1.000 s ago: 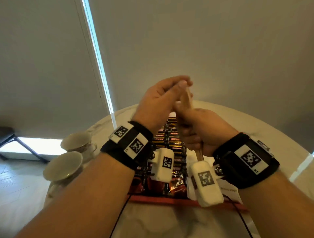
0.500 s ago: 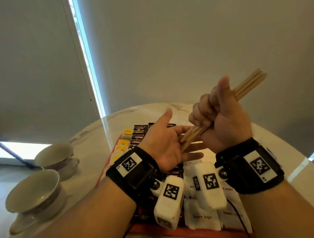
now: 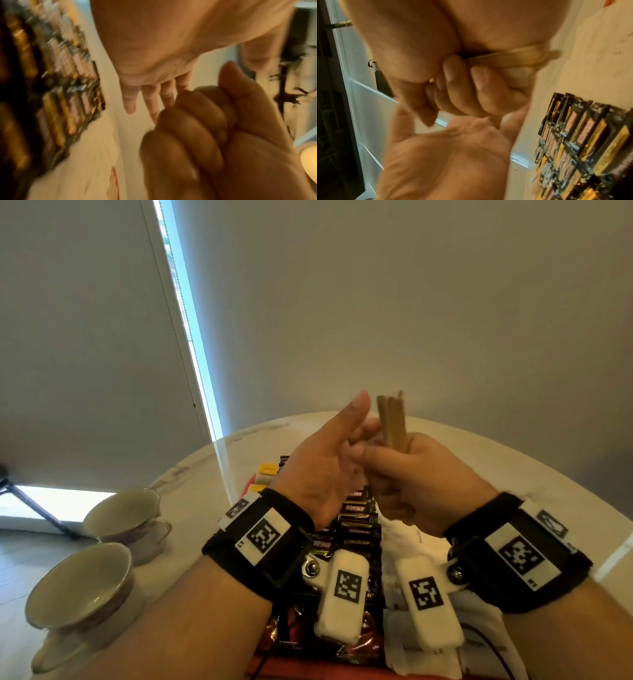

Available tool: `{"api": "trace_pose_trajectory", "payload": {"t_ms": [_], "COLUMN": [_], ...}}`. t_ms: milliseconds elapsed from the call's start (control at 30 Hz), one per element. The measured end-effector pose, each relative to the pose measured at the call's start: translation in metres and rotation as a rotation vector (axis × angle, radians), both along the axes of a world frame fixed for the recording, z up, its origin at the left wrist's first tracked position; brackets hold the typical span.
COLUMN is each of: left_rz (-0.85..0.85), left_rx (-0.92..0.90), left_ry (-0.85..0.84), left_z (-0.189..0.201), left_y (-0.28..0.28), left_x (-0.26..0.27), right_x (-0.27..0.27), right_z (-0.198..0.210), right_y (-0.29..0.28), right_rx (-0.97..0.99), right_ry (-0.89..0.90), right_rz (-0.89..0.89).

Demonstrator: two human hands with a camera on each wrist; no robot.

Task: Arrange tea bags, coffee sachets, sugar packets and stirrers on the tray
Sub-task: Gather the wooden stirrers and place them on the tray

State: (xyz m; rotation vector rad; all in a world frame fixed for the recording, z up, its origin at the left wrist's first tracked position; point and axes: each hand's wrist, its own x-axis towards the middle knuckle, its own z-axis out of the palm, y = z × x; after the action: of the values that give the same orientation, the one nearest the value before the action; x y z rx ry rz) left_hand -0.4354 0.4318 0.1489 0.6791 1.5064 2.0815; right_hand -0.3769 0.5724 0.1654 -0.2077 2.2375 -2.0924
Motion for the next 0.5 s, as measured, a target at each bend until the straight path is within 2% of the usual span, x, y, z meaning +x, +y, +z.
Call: {"api": "trace_pose_trajectory", "payload": {"t_ms": [100,200,300,367,500], "left_rz": [-0.015,-0.038,-0.006,0.028,0.2], "left_rx": [-0.078,-0.183,-0.142,-0.014,0.213], "left_ry": [0.276,0.45,0.423,0.341,0.27], "left_z": [0.013,0.02,0.022,0.025,0.033], "left_y": [-0.009,-0.012,-0.012,-0.013,-0.018], "left_x": [0.003,0.009,0.015,0.015,0.011], "right_x": [0.003,0.004,0.001,0.001,0.0], "right_z": [-0.001,-0.005,-0.005,-0.002,0.0], "right_y": [-0.001,-0.008,-0.01,-0.005,0.003], "right_rx": [0.251,0.307,0.176,0.053,-0.243], "right_ry": [-0.035,-0.011,-0.041,-0.065,-0.216], "right_rz": [0.146,0.227,0.256,0.231,0.028]}}
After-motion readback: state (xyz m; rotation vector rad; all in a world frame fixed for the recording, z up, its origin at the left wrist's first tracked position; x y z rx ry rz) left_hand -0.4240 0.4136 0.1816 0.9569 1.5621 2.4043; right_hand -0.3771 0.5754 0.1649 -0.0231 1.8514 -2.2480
